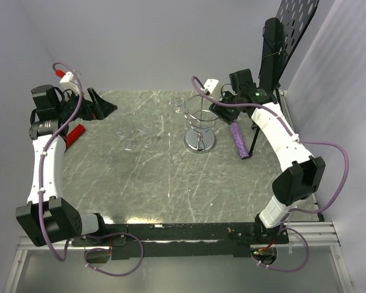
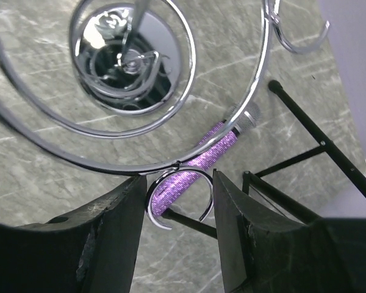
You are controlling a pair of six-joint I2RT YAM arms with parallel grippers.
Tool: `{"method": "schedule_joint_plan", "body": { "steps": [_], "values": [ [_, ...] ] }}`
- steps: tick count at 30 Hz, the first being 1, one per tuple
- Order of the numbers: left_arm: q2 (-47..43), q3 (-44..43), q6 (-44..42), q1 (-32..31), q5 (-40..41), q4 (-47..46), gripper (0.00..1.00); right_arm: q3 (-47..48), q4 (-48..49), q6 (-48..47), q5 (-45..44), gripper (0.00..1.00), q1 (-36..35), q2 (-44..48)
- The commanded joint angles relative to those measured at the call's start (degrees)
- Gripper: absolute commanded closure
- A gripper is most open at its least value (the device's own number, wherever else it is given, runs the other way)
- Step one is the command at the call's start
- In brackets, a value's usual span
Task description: Take the wine glass off the wine glass rack
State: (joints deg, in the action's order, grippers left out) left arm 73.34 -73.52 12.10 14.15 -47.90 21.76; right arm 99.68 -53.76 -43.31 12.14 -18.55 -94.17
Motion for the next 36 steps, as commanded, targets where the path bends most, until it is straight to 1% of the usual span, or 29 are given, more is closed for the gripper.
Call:
{"method": "schedule_joint_plan", "body": {
  "steps": [1,7,11,14,18,19,20,28,34,36],
  "values": [
    [0.84,-2.77,-0.5,-0.62,-2.19,-1.89,0.0,3.07,3.3,1.65,-6.24,0.47,1.41,-1.98],
    [0.58,-1.63,-3.39,-1.93,-5.09,-2.07,0.0,0.52,8.13,-1.95,-10.64,0.46,1.41,-1.63],
    [-1.35,-0.05,-6.73,-4.92,-6.42,-4.96,0.0,0.25,9.63,-3.62,-12.05,0.46,1.67,-2.16],
    [-2.41,1.09,-9.1,-7.99,-6.42,-6.55,0.0,0.6,11.3,-3.89,-14.24,0.46,1.85,-3.21],
    [-1.27,-0.57,-14.81,-13.35,-5.98,-3.48,0.0,1.83,13.5,-3.19,-17.58,0.46,2.11,-5.75],
    [-1.1,-0.66,-16.04,-13.8,-5.63,-3.22,0.0,1.92,13.94,-3.27,-18.11,0.46,2.2,-6.2],
    [-1.01,-0.84,-17.36,-16.32,-5.36,-2.95,0.0,1.92,14.55,-3.27,-18.81,0.45,2.28,-6.64],
    [1.01,-1.54,-26.68,-25.83,-1.85,-0.84,0.0,4.03,16.58,-4.67,-19.61,0.45,2.46,-9.1],
    [2.33,-2.42,-29.23,-30.41,0.08,-0.23,0.0,4.03,20.0,-7.31,-20.66,0.43,2.64,-10.86],
    [2.77,-2.42,-29.06,-30.94,0.18,-0.23,0.0,3.86,21.84,-8.02,-21.19,0.42,2.72,-11.56]
  ]
}}
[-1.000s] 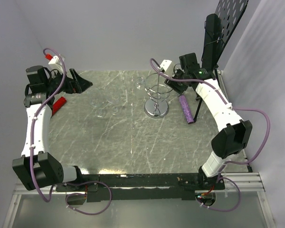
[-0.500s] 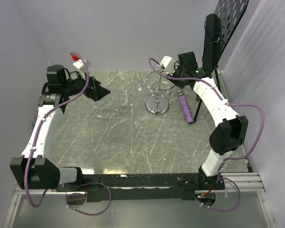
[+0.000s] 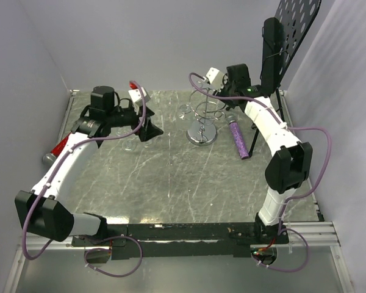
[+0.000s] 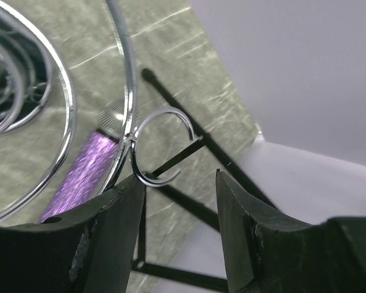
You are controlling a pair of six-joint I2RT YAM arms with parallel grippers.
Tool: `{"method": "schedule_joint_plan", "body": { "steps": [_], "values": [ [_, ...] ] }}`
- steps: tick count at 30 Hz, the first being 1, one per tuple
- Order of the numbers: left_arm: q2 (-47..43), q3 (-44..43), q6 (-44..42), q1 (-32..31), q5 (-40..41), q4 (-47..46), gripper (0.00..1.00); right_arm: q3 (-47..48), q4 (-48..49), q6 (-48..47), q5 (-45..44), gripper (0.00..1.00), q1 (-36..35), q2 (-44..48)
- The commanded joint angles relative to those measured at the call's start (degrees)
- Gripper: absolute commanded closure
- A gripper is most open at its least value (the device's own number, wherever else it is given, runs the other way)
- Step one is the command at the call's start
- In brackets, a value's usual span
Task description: Take the wine glass off the wine glass rack
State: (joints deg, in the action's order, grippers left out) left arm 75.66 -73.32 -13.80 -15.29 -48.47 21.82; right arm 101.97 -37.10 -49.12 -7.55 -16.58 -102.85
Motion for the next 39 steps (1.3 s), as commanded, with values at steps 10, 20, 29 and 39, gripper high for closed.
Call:
{"method": "schedule_joint_plan", "body": {
  "steps": [10,20,29,39],
  "values": [
    [2.12,-3.06,-5.01,-3.69,1.97,-0.81,0.0,5.61,3.88,-0.18,-0.97,0.4,0.85,-4.82],
    [3.18,2.12,-2.73,-5.89,1.54,-14.42,0.0,3.66,4.06,3.24,-1.59,0.31,0.32,1.16],
    [7.22,0.72,-5.01,-7.12,0.13,-16.72,0.0,0.86,0.37,2.72,-0.19,0.28,-0.56,5.9],
    [11.0,4.15,-1.14,-8.09,0.82,-29.55,0.0,3.84,-1.74,9.47,6.58,0.28,-1.17,9.16]
  ]
}}
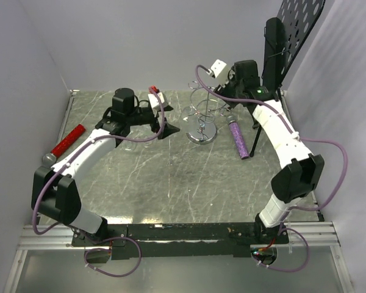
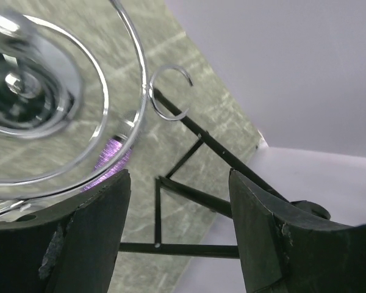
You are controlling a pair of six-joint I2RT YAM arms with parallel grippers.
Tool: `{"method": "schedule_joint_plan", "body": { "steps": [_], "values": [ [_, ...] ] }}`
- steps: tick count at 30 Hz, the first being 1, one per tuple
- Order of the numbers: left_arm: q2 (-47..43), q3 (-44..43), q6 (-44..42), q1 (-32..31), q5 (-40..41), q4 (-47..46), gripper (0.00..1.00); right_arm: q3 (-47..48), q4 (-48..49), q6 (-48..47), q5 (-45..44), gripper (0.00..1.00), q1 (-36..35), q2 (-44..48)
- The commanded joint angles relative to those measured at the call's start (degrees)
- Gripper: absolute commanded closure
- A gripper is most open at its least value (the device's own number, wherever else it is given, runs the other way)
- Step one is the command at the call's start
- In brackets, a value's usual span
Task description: Take the wine glass off the wine glass rack
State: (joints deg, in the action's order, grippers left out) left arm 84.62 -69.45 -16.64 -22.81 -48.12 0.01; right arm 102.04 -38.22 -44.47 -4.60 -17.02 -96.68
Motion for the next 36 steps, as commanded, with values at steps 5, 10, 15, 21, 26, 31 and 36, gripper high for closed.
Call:
{"method": "schedule_joint_plan", "body": {
  "steps": [5,10,15,21,26,31,36],
  "values": [
    [5.37,-0.51,0.83,-1.45,7.42,-10.64,0.0,7.38,-1.6,8.95,8.72,0.28,-0.83,3.6],
    [10.03,-3.5,3.45,-1.45,5.85,-12.4,0.0,7.03,-2.21,11.77,13.74,0.28,-0.74,5.63],
    [13.38,-5.08,7.67,-1.45,3.73,-14.24,0.0,7.3,-3.44,12.21,15.32,0.28,-0.83,5.8],
    [15.48,-5.17,7.51,-1.71,4.44,-16.09,0.0,5.19,-3.18,10.98,16.64,0.28,-0.83,8.0],
    [18.12,-7.01,7.07,-1.89,4.0,-16.71,0.0,6.06,-3.44,11.42,16.64,0.28,-0.83,7.74],
    [20.23,-9.82,5.92,-2.77,4.44,-15.22,0.0,6.24,-3.71,11.25,16.73,0.28,-0.91,7.56],
    [22.34,-12.2,4.6,-3.47,3.91,-12.32,0.0,5.71,-3.53,11.25,16.82,0.28,-0.83,7.56]
  ]
}}
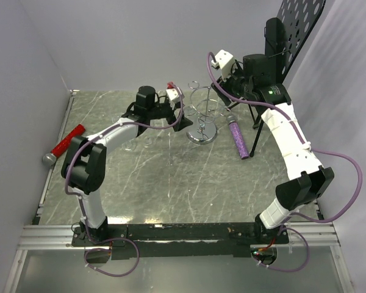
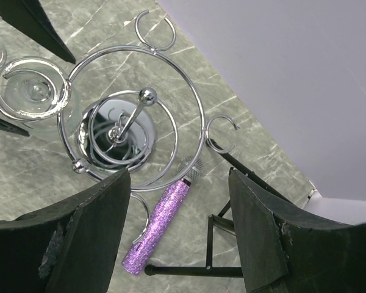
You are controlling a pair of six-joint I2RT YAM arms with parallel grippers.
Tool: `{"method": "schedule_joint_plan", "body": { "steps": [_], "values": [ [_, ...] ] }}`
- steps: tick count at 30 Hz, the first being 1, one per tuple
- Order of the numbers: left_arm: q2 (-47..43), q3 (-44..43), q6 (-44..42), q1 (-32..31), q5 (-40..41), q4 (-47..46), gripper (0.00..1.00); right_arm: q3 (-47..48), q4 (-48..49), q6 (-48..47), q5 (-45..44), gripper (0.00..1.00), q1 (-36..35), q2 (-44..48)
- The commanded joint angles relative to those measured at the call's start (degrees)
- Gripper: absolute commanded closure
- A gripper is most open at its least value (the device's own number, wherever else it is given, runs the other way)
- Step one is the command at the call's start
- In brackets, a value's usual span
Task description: Take the wine glass off the wine glass rack
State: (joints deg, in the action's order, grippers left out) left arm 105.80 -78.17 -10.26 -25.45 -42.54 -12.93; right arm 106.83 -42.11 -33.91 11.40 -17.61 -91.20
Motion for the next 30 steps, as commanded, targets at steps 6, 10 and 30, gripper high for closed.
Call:
{"method": "schedule_joint_plan", "body": {
  "steps": [6,10,30],
  "values": [
    [1.52,-3.22,-2.22,-1.7,-1.05,0.53,0.0,-0.12,0.54,0.78,0.55,0.28,-0.32,2.52],
    [1.34,-2.87,-2.57,-1.88,-1.84,0.45,0.02,-0.21,0.36,0.69,0.29,0.28,-0.24,2.69],
    [0.2,-1.11,-2.57,-1.97,-5.62,0.19,0.64,0.31,-1.75,-0.98,-1.11,0.28,-0.41,3.22]
  ]
}}
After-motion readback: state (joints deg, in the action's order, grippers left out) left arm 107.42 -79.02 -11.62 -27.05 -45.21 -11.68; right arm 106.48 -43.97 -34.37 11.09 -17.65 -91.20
